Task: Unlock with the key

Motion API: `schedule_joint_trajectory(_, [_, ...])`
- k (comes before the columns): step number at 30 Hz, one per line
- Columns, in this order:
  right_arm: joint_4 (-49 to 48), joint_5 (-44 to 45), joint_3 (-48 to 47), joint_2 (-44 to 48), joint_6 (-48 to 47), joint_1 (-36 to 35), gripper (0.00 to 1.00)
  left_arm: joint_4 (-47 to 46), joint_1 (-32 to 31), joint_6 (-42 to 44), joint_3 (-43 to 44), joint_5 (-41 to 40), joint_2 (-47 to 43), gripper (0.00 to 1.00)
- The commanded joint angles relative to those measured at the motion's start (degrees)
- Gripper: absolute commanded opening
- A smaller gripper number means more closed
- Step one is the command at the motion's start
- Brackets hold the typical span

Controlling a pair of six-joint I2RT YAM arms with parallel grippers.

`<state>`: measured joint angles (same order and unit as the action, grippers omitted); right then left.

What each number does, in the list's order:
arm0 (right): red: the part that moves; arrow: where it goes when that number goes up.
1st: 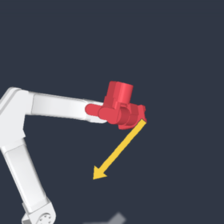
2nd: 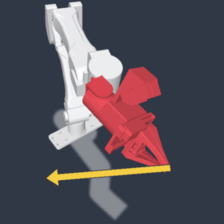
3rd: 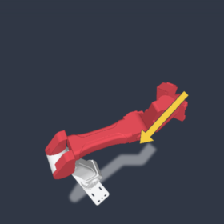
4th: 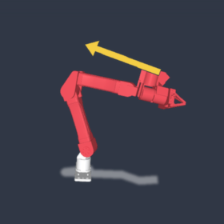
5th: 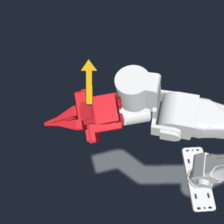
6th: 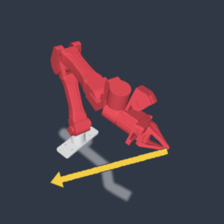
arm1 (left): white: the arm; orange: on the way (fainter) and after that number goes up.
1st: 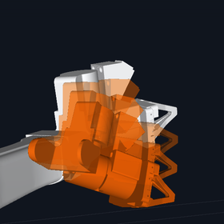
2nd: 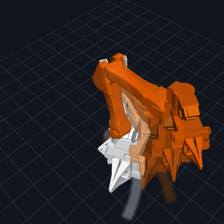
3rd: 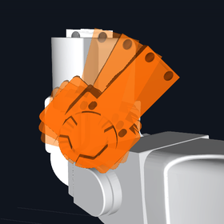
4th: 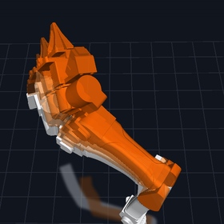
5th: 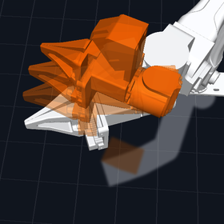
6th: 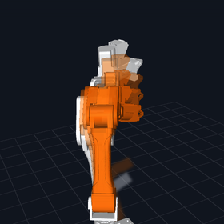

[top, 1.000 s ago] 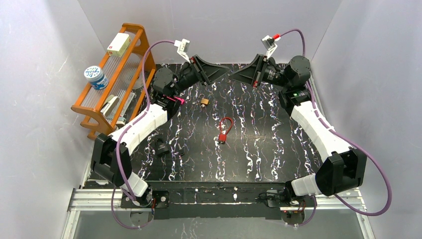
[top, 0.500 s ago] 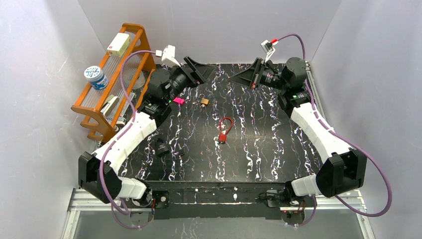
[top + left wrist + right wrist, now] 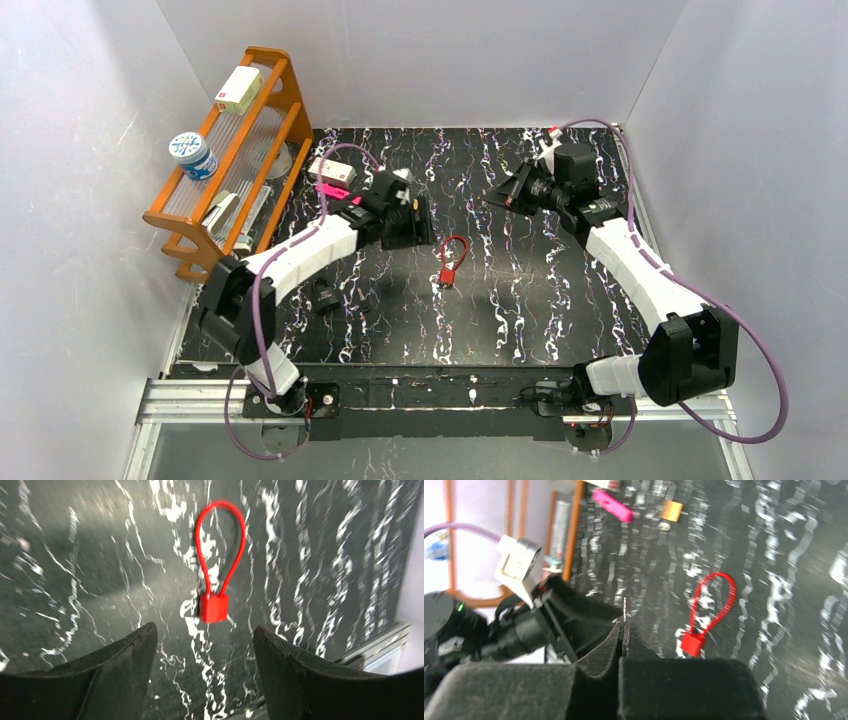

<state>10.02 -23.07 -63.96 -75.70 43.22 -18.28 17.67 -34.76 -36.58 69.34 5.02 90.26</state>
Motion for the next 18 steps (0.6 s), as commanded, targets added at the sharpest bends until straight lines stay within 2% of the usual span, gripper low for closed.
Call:
schedule_joint_trajectory(1, [8.3, 9.3, 1.6, -0.5, -0.7, 1.9, 0.01, 3.9, -4.6, 2.8, 1.0, 0.3, 3.3, 0.68])
schedule_joint_trajectory(8, [9.4, 11.1, 3.3, -0.1, -1.7, 3.5, 0.01, 5.0, -10.9, 6.7, 5.6, -3.1, 13.3, 0.68])
schedule_joint_trajectory(15, [9.4, 12.1, 4.6, 0.8, -2.4, 3.9, 0.01, 5.8, -11.6, 7.9, 8.3, -4.2, 18.0, 0.68])
schedule_joint_trajectory(18, [9.2, 12.1, 5.3, 1.1, -1.8, 3.9, 0.01, 5.8, -12.3, 9.0, 9.6, -4.2, 19.4, 0.65])
